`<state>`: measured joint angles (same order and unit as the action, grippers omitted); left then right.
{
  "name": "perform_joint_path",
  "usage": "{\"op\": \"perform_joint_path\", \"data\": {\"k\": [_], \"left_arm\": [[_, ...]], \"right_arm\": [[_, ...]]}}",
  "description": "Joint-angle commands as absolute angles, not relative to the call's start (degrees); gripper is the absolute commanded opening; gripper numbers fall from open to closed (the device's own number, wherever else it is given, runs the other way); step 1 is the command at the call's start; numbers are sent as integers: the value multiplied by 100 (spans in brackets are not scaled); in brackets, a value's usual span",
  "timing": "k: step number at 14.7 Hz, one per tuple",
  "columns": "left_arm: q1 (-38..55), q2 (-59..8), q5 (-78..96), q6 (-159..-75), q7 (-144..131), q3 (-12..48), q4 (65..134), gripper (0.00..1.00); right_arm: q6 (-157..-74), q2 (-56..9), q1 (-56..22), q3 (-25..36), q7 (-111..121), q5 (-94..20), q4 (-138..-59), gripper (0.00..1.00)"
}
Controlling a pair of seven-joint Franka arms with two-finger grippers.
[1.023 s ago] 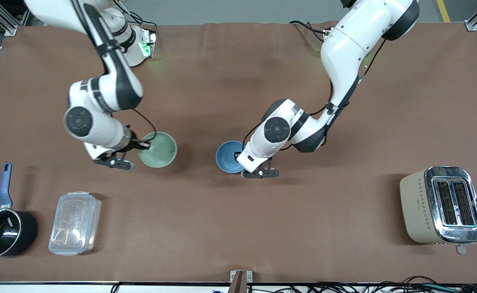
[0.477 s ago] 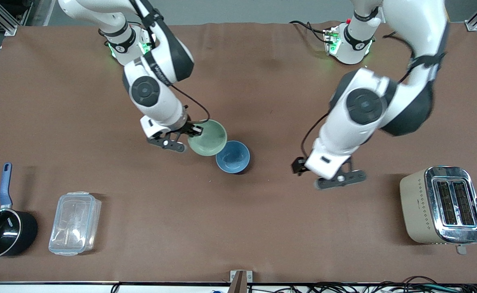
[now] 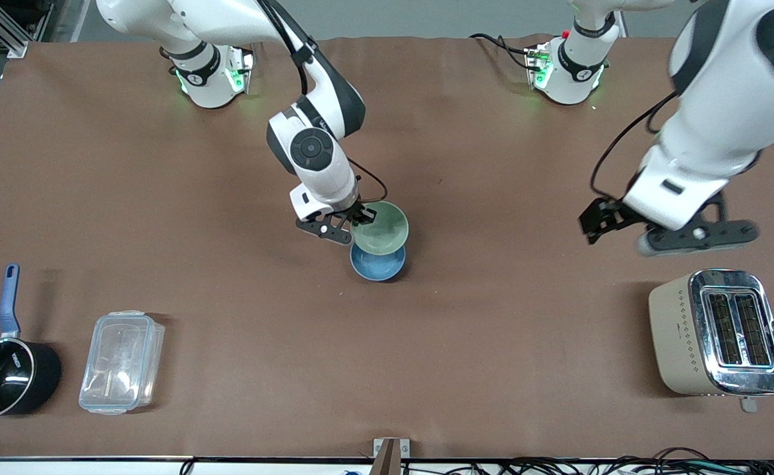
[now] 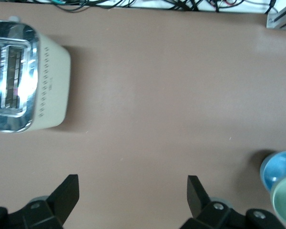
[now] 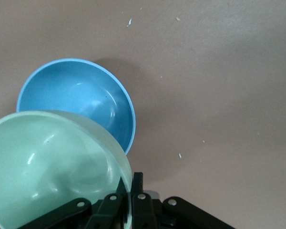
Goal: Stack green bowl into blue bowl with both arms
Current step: 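Lower the green bowl into the blue bowl while the left gripper withdraws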
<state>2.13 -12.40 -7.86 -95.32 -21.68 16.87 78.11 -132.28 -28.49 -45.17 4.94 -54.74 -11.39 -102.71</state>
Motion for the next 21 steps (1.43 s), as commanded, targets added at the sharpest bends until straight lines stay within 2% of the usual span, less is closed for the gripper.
{"op": "perform_joint_path", "data": {"k": [1, 4, 7, 14, 16, 18, 19, 20, 21], "left_arm": [[0, -749, -501, -9177, -1750, 1618, 7989, 100], [176, -336, -309, -8632, -1110, 1004, 8190, 100], [193, 192, -106, -8604, -495, 511, 8735, 100], [167, 316, -123, -8517, -246, 431, 8868, 100], [167, 308, -149, -8517, -237, 439, 8859, 100], [141, 308, -167, -8517, -237, 439, 8851, 100], [132, 299, -176, -8517, -229, 439, 8842, 100], [132, 290, -176, -8517, -185, 439, 8842, 100], [141, 290, -184, -8517, -167, 439, 8833, 100]], "right_arm": [[-13324, -3058, -4544, 554, -5563, -1335, -10029, 1], [-13315, -3251, -4518, 562, -5599, -1485, -9748, 1], [-13315, -3305, -4456, 562, -5599, -1485, -9703, 1], [-13307, -3463, -4447, 562, -5581, -1477, -9712, 3], [-13315, -3524, -4439, 562, -5564, -1477, -9694, 15], [-13254, -3516, -4325, 571, -5546, -1477, -9520, 35], [-13210, -3516, -4237, 563, -5546, -1485, -9388, 58], [-13149, -3516, -4210, 563, -5581, -1485, -9256, 97], [-13044, -3463, -4210, 580, -5625, -1477, -9168, 100]]}}
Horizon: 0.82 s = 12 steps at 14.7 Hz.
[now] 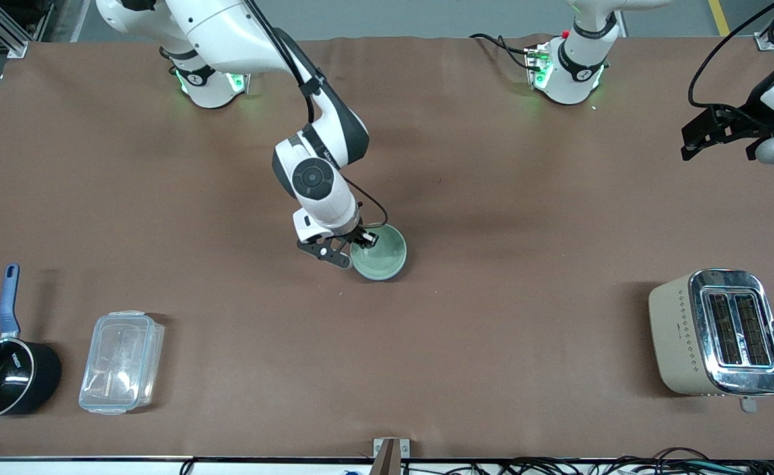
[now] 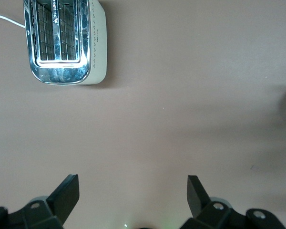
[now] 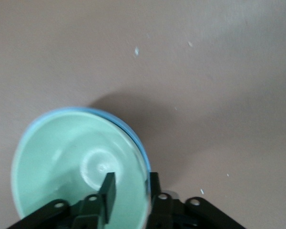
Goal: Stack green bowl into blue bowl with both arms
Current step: 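Lower the green bowl into the blue bowl while the left gripper withdraws, then open the right gripper and lift it away from the stacked bowls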
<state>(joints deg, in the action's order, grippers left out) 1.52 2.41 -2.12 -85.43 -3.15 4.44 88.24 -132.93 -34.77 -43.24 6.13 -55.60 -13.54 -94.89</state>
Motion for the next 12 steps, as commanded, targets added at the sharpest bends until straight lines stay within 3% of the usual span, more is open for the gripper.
{"op": "perform_joint_path", "data": {"k": [1, 6, 12], "left_arm": [[132, 290, -185, -8517, -158, 439, 8833, 100], [158, 238, -202, -8525, -132, 431, 8824, 100], [176, 141, -202, -8525, -158, 439, 8701, 100]], "right_arm": [[-12825, -3428, -4184, 615, -5642, -1450, -9045, 100], [-11062, -2130, -3913, 1370, -4812, -82, -8939, 100], [-9336, -670, -2595, 1424, -2841, 26, -8930, 100]]}}
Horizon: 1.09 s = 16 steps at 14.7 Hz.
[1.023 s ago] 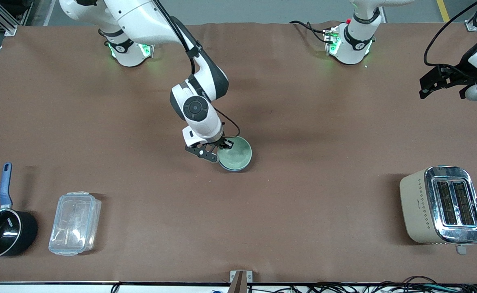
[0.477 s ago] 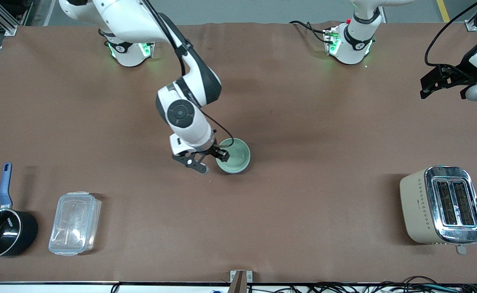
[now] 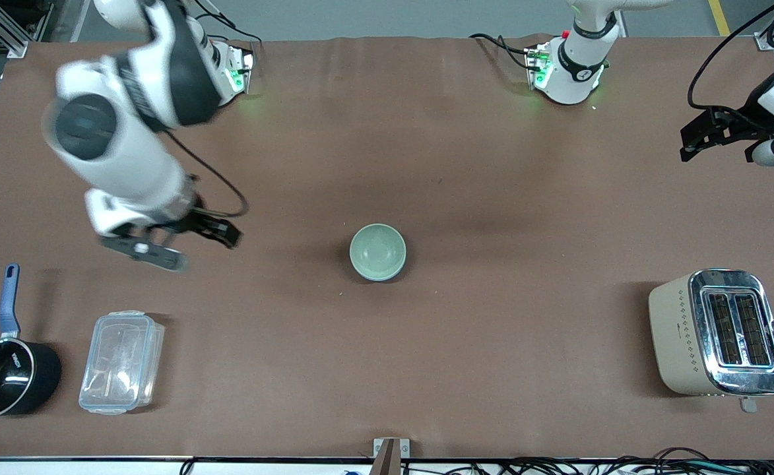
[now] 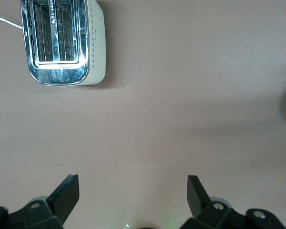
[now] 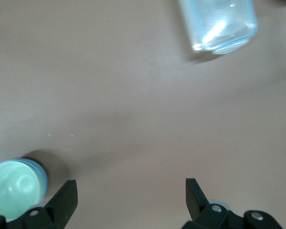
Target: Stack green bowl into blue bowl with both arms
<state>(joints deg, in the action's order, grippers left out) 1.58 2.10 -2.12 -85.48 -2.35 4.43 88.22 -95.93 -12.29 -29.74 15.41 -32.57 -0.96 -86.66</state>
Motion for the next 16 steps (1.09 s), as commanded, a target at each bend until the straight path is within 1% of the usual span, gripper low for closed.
{"op": "perform_joint_path", "data": {"k": [1, 3, 7, 8, 10, 11, 13, 16], "left_arm": [[184, 132, -211, -8517, -158, 439, 8684, 100], [167, 132, -211, -8517, -158, 439, 8657, 100], [123, 141, -211, -8508, -123, 404, 8657, 100], [132, 149, -211, -8508, -132, 404, 8666, 100], [132, 184, -211, -8369, -123, 413, 8701, 100], [132, 185, -211, -8350, -123, 413, 8692, 100], [141, 193, -211, -8350, -123, 422, 8692, 100], [149, 185, -220, -8350, -132, 422, 8684, 100]], "right_arm": [[-9212, -485, -2462, 1424, -2674, 131, -8921, 100], [-8983, -186, -2164, 1415, -2217, 290, -8790, 100], [-8447, -176, -1575, 1346, -1214, 290, -8298, 100], [-8438, -184, -1156, 1075, -1187, 264, -8288, 100], [-8499, -202, 11, -143, -1178, 273, -8288, 100], [-8516, -211, 296, -376, -1169, 272, -8288, 100], [-8517, -211, 422, -343, -820, 220, -8288, 100], [-8455, -185, 404, -27, -387, 237, -8279, 100]]}}
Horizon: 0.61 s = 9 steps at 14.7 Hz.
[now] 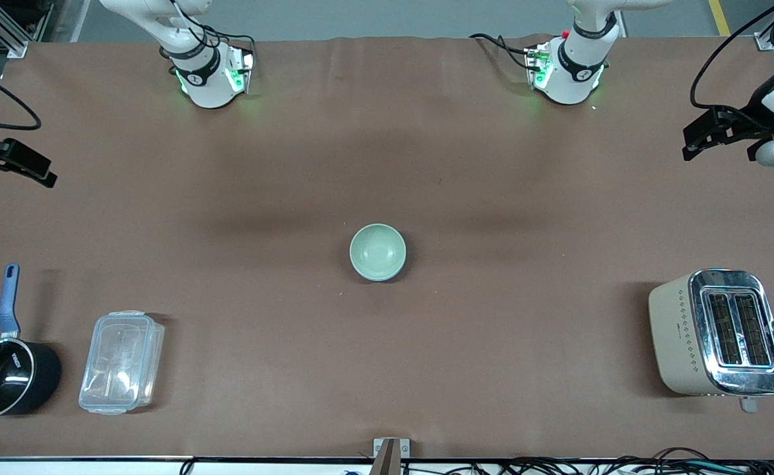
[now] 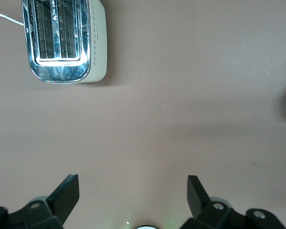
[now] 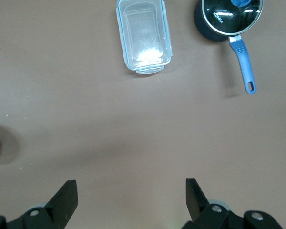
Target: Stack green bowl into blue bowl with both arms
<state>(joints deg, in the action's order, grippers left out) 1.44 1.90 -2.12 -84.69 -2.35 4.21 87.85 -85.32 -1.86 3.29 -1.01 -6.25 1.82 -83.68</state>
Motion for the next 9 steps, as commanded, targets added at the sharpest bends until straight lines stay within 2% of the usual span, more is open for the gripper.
{"op": "perform_joint_path", "data": {"k": [1, 4, 9], "left_arm": [[149, 176, -220, -8341, -123, 431, 8675, 100], [158, 149, -229, -8341, -105, 431, 8666, 100], [158, 158, -220, -8323, -71, 448, 8649, 100]], "right_arm": [[-8438, -176, 404, 26, -352, 255, -8262, 100], [-8446, -167, 395, 246, 105, 220, -8262, 100], [-8420, -167, 387, 220, 114, 193, -8271, 100]]}}
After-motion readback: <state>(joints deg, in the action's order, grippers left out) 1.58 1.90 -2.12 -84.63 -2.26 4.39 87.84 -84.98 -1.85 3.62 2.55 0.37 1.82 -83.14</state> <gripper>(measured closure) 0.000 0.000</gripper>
